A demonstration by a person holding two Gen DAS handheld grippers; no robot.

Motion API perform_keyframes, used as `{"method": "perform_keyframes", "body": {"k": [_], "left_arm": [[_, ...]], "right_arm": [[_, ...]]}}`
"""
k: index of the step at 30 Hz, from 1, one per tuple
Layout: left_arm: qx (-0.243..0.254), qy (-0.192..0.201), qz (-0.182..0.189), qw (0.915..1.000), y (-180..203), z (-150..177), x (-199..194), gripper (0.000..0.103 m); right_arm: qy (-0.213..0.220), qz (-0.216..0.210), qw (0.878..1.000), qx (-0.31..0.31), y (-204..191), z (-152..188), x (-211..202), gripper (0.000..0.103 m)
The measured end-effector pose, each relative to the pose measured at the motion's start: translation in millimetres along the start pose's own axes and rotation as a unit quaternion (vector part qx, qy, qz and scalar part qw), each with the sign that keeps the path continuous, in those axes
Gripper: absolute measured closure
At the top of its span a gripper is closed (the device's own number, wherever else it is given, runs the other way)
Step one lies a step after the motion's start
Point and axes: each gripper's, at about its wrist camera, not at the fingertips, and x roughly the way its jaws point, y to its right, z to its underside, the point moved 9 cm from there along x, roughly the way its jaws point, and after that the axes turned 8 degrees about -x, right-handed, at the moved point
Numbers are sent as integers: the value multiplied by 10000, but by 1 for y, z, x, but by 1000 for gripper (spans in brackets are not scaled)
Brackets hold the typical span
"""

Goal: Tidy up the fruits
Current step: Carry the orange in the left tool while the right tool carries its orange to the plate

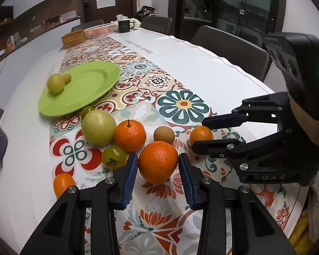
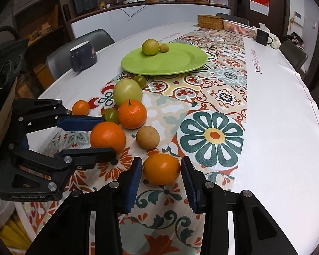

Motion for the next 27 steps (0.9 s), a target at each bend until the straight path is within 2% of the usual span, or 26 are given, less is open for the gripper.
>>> {"method": "perform_keyframes", "body": {"k": [13,27], "left_arm": [[-360,218,-245,9988,-11,-5,-21,64],[-670,774,-560,9932,-35,-38,-57,64]], "right_arm": [[149,109,9998,113,-4,-6,-12,64],[670,252,9972,235,-4,-47,-38,64]]}}
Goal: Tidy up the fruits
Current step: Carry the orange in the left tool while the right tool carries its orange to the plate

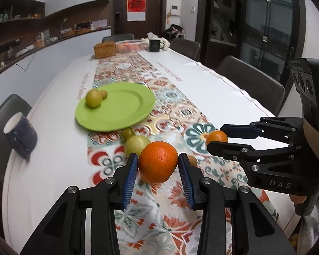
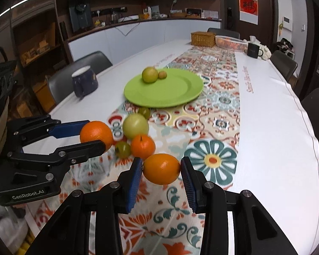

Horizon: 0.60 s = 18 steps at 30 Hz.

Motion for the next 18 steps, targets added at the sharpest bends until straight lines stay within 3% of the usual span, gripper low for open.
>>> {"method": "perform_keyframes", "body": {"k": [18], "left_arm": [[-108,393,-396,9984,-41,-58,6,64]], "right_arm": [[532,100,9982,-243,2,-79,10,64]]}}
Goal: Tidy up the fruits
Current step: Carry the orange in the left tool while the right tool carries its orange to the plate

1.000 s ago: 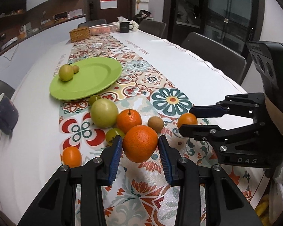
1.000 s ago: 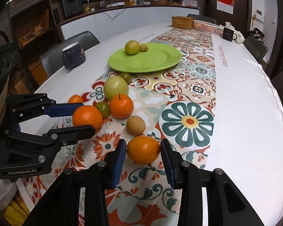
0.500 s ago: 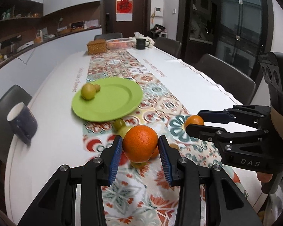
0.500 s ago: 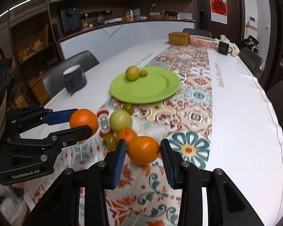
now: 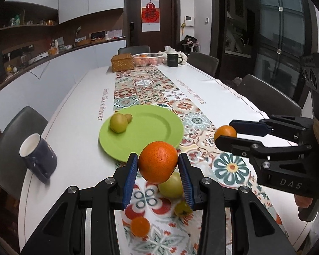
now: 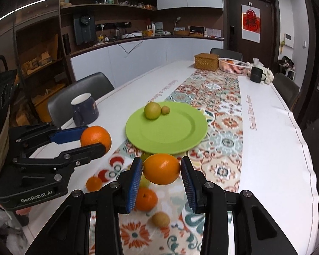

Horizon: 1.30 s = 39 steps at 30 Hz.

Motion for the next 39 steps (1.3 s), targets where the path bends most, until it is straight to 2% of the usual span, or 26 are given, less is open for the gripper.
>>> {"method": "perform_keyframes", "body": {"k": [9,18,30,39], "left_arm": [[-96,-6,-66,9999,-21,-24,21,64],[-119,-164,-124,9997,-37,-40,57,64],[-270,-725,-77,9970,-55,-25,116,64],[-294,-977,-110,9947,-60,-13,137,64]], "right_arm": [[87,43,9999,-116,8,-36,26,64],[-74,43,9998,-161,15,-51,63,64],[-557,21,9984,-53,29,-39,120,64],[-874,-46,9961,112,35,-21,150,64]]}}
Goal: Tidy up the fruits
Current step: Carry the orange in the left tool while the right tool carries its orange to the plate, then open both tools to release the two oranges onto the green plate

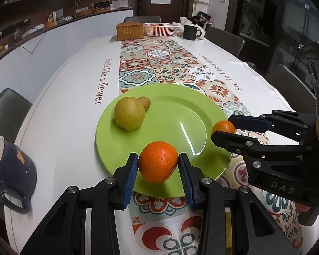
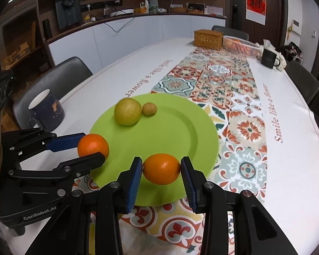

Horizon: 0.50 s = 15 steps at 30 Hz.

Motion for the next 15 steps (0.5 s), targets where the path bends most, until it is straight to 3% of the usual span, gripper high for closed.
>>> {"method": "perform_keyframes", "body": {"k": [3,5,9,15], "left_arm": [[-24,-49,-44,10000,-2,0,3,63],[-80,11,-136,9999,-6,-1,1,56],[-86,169,-237,9995,-8,-3,-11,49],[-24,418,-451,9981,-4,0,-41,42]], "right_arm": [[-30,19,10000,13,1,1,4,64],[-51,50,9999,75,3,2,6,63],[57,202,9997,119,7,2,-2,49],[199,310,9991,220,11,6,-27,47]]}}
